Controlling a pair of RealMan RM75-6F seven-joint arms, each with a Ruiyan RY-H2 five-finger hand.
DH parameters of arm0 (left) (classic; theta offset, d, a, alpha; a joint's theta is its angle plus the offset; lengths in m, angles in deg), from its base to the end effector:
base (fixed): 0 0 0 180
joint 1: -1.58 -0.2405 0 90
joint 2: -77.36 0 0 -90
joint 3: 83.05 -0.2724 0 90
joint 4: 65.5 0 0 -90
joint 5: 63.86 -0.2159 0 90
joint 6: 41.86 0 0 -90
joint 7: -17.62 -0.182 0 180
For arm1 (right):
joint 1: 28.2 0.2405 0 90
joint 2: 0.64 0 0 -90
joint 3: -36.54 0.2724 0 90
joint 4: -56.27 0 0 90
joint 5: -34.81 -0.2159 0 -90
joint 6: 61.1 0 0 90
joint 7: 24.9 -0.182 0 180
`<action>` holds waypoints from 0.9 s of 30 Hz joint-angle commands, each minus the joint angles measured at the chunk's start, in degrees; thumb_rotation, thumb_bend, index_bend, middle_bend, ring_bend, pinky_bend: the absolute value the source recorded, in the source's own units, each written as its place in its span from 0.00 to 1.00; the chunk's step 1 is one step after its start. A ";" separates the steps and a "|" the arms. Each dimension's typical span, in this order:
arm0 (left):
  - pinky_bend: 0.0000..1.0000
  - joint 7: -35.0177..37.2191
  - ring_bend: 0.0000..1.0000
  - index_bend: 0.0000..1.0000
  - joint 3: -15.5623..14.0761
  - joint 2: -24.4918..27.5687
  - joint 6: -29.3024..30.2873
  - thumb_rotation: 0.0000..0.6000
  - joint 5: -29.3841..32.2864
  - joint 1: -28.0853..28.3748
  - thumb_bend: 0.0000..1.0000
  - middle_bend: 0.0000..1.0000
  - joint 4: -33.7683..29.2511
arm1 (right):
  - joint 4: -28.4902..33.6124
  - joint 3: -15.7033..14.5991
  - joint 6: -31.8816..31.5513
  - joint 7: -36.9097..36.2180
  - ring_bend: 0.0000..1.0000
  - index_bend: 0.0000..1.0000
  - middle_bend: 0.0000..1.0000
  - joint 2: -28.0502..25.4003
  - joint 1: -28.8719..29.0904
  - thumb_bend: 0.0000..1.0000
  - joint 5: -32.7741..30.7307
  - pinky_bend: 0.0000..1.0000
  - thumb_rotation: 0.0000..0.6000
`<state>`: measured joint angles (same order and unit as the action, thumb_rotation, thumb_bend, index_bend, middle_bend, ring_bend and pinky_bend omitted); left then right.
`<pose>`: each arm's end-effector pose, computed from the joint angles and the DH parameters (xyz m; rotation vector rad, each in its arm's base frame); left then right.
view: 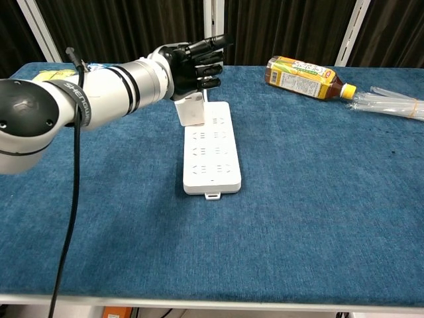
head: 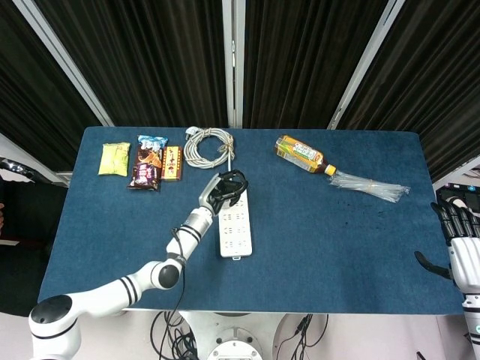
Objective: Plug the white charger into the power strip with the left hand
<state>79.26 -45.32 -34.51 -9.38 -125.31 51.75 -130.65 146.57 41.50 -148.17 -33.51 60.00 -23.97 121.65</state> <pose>-0.0319 0.4458 -0.1175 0.6384 2.5004 1.6153 -0.3317 -0.2254 0.1965 1.3315 -0.8871 0.9995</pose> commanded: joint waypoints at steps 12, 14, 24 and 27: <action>0.90 4.25 0.85 0.86 -1.80 -0.37 -0.60 1.00 -3.21 0.50 0.57 0.93 1.78 | 0.68 0.12 0.44 0.98 0.00 0.00 0.02 -0.10 0.18 0.13 -0.30 0.00 1.00; 0.90 4.68 0.85 0.86 -1.99 -0.40 -0.71 1.00 -3.31 0.59 0.57 0.93 1.94 | 0.70 0.12 0.41 0.98 0.00 0.00 0.02 -0.10 0.15 0.13 -0.33 0.00 1.00; 0.90 5.61 0.85 0.86 -3.02 -0.49 -0.75 1.00 -4.02 1.10 0.57 0.93 1.95 | 0.55 0.09 0.23 0.76 0.00 0.00 0.02 -0.10 -0.03 0.13 -0.34 0.00 1.00; 0.90 5.67 0.85 0.86 -3.15 -0.50 -0.87 1.00 -3.85 1.30 0.57 0.93 2.23 | 0.44 0.08 0.12 0.62 0.00 0.00 0.02 -0.08 -0.12 0.13 -0.34 0.00 1.00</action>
<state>84.91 -48.46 -35.00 -10.23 -129.16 53.04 -128.42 147.02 41.59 -148.03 -32.88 59.92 -24.08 121.31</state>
